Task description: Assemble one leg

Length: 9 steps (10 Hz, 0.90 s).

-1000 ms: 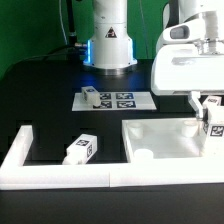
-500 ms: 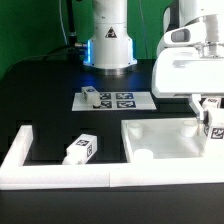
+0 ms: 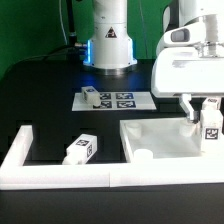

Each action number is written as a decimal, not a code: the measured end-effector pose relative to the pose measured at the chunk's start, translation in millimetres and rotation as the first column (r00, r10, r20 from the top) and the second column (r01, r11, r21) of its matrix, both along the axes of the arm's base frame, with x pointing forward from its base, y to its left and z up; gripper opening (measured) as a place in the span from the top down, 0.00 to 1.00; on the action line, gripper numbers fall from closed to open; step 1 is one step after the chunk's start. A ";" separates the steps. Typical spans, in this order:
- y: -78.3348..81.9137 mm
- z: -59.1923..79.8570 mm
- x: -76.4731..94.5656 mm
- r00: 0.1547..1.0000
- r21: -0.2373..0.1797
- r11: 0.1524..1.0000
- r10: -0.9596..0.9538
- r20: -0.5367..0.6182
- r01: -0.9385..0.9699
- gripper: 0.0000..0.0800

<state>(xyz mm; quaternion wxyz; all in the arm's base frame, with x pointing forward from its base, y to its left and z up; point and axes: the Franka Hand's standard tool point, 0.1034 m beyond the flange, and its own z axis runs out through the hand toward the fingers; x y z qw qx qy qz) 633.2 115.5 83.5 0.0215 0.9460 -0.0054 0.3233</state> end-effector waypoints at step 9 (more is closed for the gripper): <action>-2.0 0.8 -3.3 0.868 0.094 0.991 -0.035 -0.495 0.094 0.19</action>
Offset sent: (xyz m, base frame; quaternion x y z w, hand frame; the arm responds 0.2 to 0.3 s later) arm 0.0043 -0.0009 0.0094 0.0296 -0.0787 0.0691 0.9941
